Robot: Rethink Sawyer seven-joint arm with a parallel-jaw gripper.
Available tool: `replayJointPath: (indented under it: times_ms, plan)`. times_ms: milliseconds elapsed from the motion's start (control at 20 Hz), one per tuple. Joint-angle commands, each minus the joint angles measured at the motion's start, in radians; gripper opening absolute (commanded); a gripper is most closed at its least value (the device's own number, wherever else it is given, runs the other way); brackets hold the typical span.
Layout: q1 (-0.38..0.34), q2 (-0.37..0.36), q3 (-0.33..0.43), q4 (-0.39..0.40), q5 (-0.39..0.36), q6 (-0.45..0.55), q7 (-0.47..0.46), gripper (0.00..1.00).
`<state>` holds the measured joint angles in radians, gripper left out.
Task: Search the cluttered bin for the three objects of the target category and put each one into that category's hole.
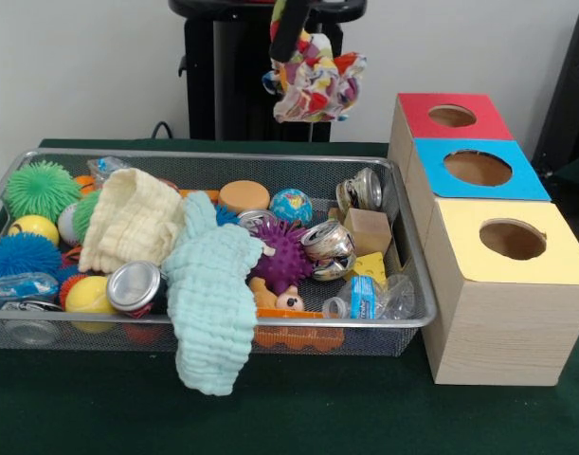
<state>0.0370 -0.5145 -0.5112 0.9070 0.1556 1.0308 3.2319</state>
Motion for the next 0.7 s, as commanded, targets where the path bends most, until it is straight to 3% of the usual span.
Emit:
replayJointPath:
  times_ms: [50,200,550,700]
  plan:
    - [0.031,-0.015,0.106,0.115,-0.166,-0.075,-0.363,0.0]
    - [0.025,-0.018,0.136,0.114,-0.183,-0.09,-0.375,0.0]
    - [0.058,0.035,0.153,0.033,-0.11,0.134,-0.187,0.0]
    - [0.082,0.055,0.15,0.022,-0.089,0.16,-0.096,0.0]
